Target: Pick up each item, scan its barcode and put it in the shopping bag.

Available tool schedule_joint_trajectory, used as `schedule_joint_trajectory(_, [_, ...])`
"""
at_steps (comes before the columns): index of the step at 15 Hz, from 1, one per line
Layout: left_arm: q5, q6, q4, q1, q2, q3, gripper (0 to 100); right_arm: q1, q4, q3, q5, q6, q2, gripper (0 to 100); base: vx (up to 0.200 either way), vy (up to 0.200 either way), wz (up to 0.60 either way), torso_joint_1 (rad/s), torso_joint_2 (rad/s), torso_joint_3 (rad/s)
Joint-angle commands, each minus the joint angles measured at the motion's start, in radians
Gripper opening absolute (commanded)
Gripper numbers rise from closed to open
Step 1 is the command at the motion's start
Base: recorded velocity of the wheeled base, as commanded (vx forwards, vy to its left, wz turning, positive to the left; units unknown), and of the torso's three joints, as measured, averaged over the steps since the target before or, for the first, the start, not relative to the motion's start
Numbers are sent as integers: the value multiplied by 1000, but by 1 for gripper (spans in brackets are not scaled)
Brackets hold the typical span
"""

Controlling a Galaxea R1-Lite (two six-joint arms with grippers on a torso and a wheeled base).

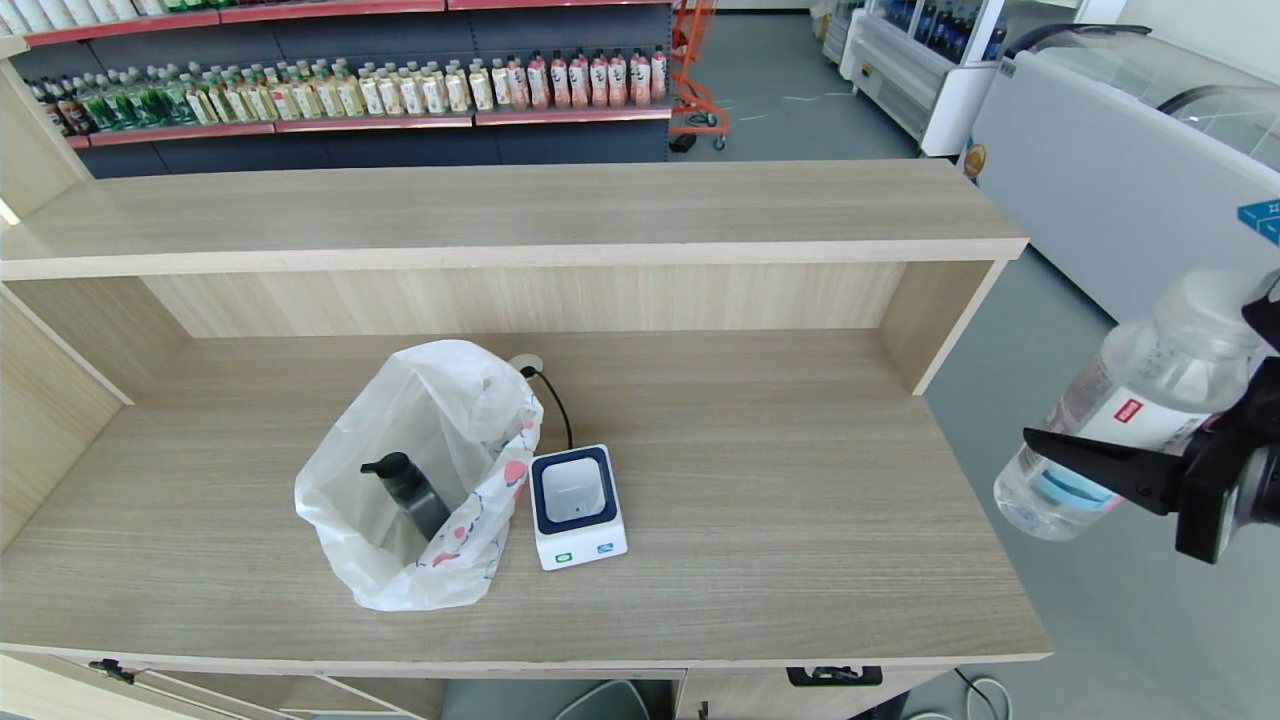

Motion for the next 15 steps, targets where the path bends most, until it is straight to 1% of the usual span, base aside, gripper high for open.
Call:
schedule_joint_trajectory(1, [0, 0, 0, 0, 2, 0, 100, 4, 0, -3, 42, -80, 41, 0, 0, 0, 0, 0, 0, 0])
schedule_joint_trajectory(3, [0, 0, 0, -2, 2, 0, 100, 12, 0, -2, 95, -149, 37, 0, 0, 0, 0, 0, 0, 0])
schedule_joint_trajectory(5, [0, 0, 0, 0, 2, 0, 100, 20, 1, 0, 116, -209, 21, 0, 0, 0, 0, 0, 0, 0])
schedule_joint_trajectory(12, [0, 3, 0, 0, 2, 0, 100, 20, 11, 1, 116, -358, -19, 0, 0, 0, 0, 0, 0, 0])
schedule_joint_trajectory(15, [0, 1, 0, 0, 2, 0, 100, 33, 52, 12, 118, -411, -29, 0, 0, 0, 0, 0, 0, 0])
